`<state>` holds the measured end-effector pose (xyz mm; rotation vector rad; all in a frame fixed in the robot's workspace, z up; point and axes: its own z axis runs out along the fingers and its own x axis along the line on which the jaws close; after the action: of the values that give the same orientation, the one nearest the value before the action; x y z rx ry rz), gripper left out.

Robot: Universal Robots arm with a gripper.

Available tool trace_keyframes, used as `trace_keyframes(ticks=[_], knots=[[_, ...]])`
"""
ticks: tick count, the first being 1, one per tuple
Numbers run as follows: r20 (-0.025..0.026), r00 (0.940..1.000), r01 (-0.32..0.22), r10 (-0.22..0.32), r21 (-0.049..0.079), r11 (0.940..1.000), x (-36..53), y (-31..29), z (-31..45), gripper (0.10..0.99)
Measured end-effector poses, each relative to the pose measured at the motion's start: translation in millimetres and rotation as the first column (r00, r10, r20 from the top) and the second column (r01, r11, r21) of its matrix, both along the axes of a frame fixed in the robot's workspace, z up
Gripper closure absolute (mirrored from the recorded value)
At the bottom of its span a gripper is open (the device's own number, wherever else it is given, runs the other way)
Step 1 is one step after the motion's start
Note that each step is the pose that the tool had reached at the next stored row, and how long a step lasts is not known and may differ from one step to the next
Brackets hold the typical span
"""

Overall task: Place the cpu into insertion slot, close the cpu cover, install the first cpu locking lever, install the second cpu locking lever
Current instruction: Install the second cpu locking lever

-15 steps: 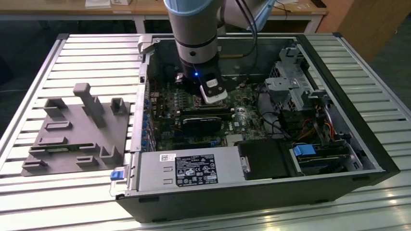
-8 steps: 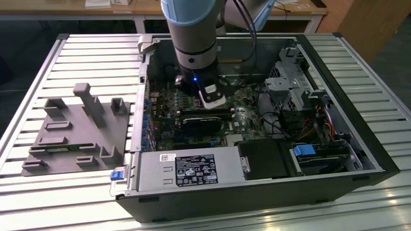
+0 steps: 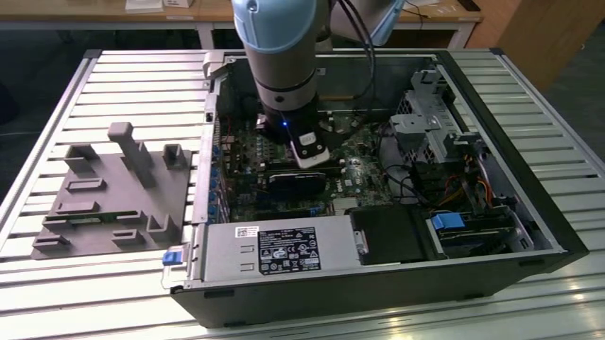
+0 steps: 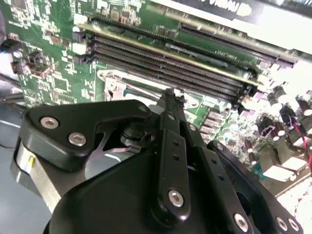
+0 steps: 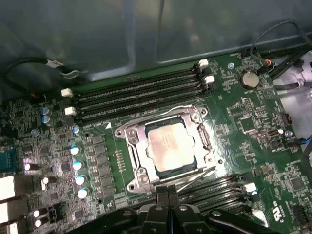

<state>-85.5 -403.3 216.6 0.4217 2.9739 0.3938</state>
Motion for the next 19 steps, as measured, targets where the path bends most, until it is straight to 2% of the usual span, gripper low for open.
trace_keyframes(ticks=[3,6,8,15,19], knots=[[-0.0001,1.0000,-0.003,0.003,0.013,0.9999,-1.1,-3.3,-1.4,0.984],[0.0001,1.0000,-0.008,0.008,0.032,0.9995,-2.2,-4.3,-3.7,0.984],[0.0003,0.9999,-0.012,0.012,0.039,0.9992,-3.1,-4.6,-6.1,0.984],[0.0001,0.9998,-0.021,0.021,0.042,0.9989,-8.5,-6.2,-10.4,0.984],[0.0002,0.9997,-0.025,0.025,0.043,0.9988,-10.0,-10.0,-10.9,0.984]])
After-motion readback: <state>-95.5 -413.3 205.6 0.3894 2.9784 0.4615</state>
